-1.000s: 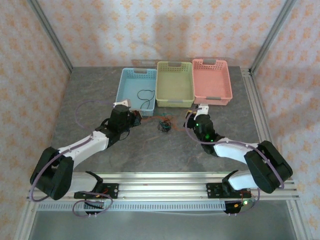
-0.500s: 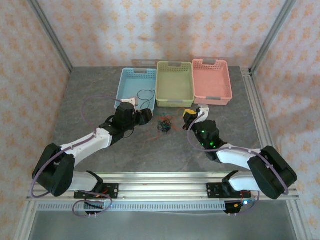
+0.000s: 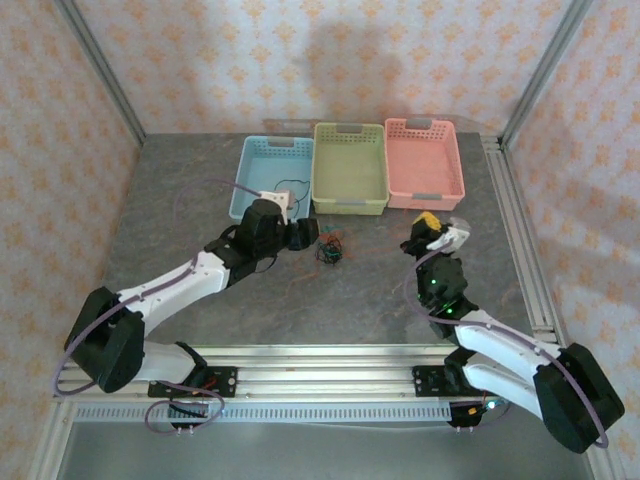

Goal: Untangle the cables

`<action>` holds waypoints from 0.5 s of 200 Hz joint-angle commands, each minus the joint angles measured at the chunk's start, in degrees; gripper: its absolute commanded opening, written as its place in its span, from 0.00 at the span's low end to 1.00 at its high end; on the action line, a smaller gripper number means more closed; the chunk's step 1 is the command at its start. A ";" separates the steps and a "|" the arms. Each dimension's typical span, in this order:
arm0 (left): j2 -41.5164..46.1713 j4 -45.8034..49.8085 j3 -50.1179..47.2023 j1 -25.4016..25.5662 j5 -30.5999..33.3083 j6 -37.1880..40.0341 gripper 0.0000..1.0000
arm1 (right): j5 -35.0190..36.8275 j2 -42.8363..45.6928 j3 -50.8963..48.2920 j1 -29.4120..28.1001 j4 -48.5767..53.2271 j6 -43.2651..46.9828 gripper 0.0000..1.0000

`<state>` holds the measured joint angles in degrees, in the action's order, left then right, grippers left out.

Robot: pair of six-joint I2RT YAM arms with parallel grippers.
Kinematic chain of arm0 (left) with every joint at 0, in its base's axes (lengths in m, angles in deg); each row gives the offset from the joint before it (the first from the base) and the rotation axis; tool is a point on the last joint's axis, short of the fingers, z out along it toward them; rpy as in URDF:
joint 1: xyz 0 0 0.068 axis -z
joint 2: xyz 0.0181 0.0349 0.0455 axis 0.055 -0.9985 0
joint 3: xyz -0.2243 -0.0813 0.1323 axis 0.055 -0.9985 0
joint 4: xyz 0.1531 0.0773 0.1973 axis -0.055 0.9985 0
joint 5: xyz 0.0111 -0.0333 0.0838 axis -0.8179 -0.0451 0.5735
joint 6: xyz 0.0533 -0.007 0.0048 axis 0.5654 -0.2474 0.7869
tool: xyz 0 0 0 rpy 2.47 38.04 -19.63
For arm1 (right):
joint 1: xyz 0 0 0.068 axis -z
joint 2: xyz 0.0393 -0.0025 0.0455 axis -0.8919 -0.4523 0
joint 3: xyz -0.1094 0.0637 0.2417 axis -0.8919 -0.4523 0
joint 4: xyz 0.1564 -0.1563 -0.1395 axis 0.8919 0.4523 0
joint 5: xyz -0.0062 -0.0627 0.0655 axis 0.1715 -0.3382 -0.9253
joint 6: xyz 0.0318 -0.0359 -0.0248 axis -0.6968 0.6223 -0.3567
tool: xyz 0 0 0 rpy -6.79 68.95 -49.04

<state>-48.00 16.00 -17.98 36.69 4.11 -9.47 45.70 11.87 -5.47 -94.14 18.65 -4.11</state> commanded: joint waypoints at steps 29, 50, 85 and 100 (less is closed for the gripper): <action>-12.30 14.34 15.28 6.68 -2.39 8.01 0.63 | 19.14 -0.80 -0.28 2.97 8.53 -3.97 0.00; -22.28 25.26 27.63 9.29 2.80 9.75 0.58 | 20.39 -0.72 0.05 3.48 10.27 -4.68 0.00; -32.87 35.03 39.90 10.75 7.28 14.61 0.53 | 18.25 -1.98 1.35 3.69 12.56 -6.20 0.00; -33.75 35.92 40.46 10.67 8.42 13.94 0.53 | 16.44 -2.59 2.13 3.86 13.54 -6.19 0.01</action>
<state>-80.59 42.15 19.86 47.67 7.83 1.94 62.46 10.08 -5.43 -90.68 29.01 -8.83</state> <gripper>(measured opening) 0.529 0.046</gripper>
